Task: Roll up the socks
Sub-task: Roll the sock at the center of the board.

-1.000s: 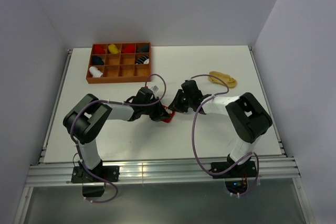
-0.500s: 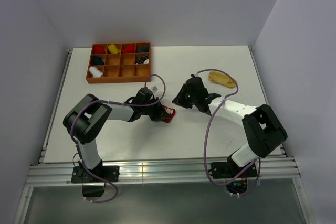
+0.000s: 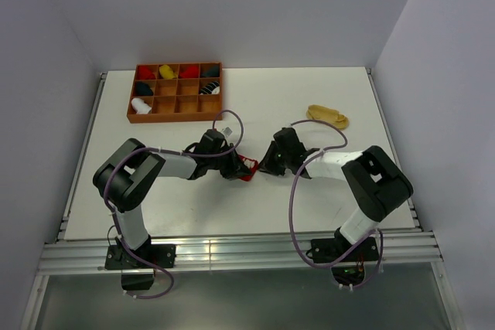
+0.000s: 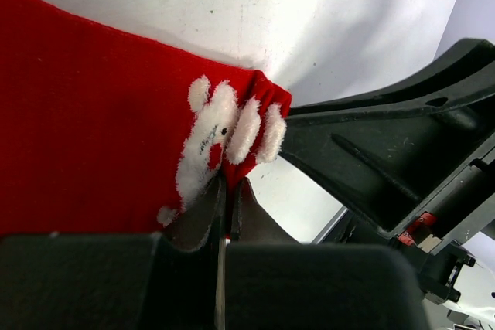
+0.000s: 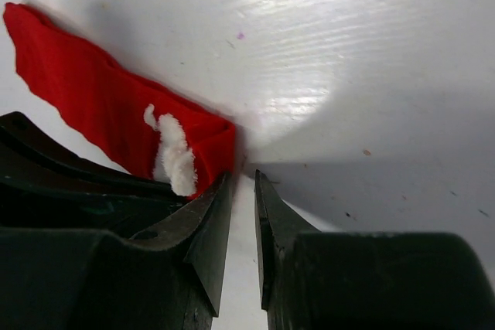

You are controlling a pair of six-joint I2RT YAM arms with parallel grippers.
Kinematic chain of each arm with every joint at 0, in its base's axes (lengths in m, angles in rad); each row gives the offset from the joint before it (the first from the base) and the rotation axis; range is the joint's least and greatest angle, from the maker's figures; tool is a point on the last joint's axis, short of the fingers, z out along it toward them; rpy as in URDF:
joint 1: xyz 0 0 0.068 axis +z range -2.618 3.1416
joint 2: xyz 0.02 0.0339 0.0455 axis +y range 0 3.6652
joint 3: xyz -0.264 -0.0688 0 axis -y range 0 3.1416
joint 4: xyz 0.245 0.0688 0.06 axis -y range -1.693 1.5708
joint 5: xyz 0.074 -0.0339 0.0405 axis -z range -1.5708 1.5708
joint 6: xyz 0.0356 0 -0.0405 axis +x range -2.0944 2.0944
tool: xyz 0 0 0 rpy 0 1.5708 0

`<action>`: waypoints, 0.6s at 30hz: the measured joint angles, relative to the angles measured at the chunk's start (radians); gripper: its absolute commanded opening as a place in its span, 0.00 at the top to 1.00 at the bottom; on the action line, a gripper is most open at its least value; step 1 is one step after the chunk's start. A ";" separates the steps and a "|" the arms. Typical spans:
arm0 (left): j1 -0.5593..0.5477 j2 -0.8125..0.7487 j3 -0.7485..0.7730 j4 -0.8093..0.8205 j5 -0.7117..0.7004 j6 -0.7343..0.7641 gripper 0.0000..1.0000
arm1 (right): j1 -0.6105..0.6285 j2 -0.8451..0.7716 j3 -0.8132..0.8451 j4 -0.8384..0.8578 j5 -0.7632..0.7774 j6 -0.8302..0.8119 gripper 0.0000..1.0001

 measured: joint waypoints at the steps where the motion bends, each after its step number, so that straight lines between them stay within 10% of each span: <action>1: 0.000 0.000 0.000 0.000 0.000 0.000 1.00 | 0.000 0.008 0.000 0.018 -0.007 0.000 0.74; 18: 0.002 0.000 0.000 0.001 0.001 0.000 1.00 | 0.000 0.026 -0.023 0.138 -0.047 0.004 0.72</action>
